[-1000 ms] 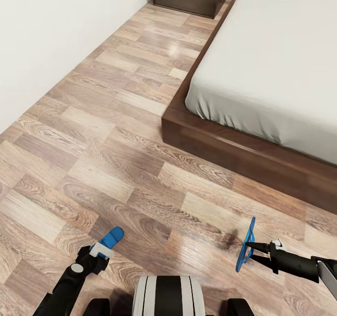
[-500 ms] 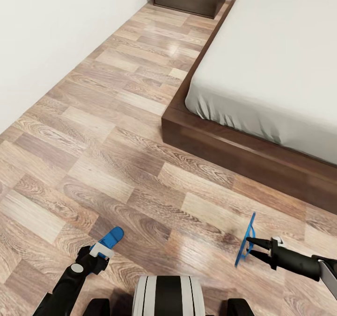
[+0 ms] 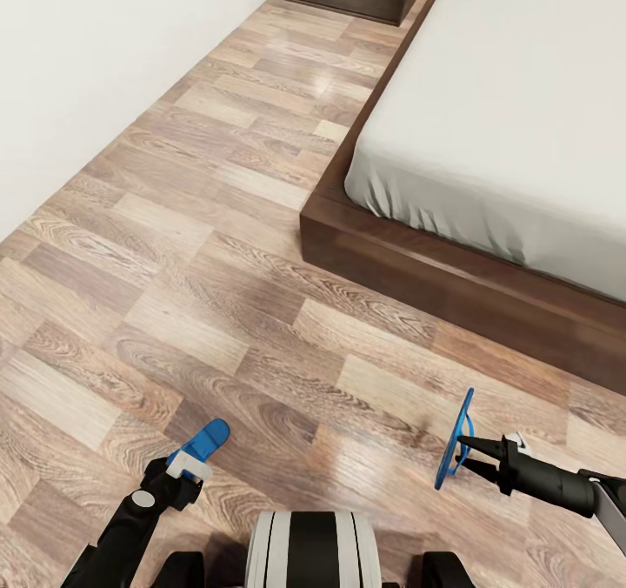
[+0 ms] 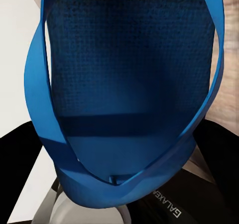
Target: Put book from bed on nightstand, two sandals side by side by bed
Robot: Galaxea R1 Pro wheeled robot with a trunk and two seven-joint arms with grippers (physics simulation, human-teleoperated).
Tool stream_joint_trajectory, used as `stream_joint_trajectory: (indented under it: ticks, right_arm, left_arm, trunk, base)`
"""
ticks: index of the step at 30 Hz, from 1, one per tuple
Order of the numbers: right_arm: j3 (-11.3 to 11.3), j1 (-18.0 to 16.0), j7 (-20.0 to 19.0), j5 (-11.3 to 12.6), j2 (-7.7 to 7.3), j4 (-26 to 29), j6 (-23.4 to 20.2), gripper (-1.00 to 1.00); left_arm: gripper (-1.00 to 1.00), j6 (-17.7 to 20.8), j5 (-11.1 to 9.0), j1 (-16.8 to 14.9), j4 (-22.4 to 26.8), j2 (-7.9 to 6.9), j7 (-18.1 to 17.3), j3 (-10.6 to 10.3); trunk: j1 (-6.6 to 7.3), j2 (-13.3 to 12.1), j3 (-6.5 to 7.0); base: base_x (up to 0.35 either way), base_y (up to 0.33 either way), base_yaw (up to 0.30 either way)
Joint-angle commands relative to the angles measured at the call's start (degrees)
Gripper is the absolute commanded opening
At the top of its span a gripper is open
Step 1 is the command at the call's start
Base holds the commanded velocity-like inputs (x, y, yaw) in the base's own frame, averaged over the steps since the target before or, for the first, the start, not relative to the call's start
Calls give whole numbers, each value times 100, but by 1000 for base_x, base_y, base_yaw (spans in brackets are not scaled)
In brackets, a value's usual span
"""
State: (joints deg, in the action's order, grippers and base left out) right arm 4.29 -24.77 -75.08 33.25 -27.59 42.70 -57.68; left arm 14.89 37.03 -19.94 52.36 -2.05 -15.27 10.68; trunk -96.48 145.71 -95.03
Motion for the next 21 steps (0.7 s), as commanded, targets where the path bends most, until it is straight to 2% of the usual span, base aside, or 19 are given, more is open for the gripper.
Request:
stream_joint_trajectory:
  ticks: [1,8,13,21]
  right_arm:
    - [1,-2,-10,7,-1,0,-33,-100]
    - [-4,-2,-7,6,-1,-7,-33,-100]
    - [0,-2,-7,6,-1,-7,-33,-100]
    - [1,-2,-7,6,-1,-7,-33,-100]
  left_arm:
    - [100,14,50,-1,11,3,-46,13]
    - [100,14,50,-1,11,1,-46,13]
    - [100,14,50,-1,11,2,-46,13]
    - [100,14,50,-1,12,-4,-46,17]
  trunk:
    - [1,1,-3]
    - [1,1,-3]
    - [-12,8,-114]
    - [-12,8,-114]
  base:
    - [0,0,0]
    - [0,0,0]
    - [0,0,0]
    - [0,0,0]
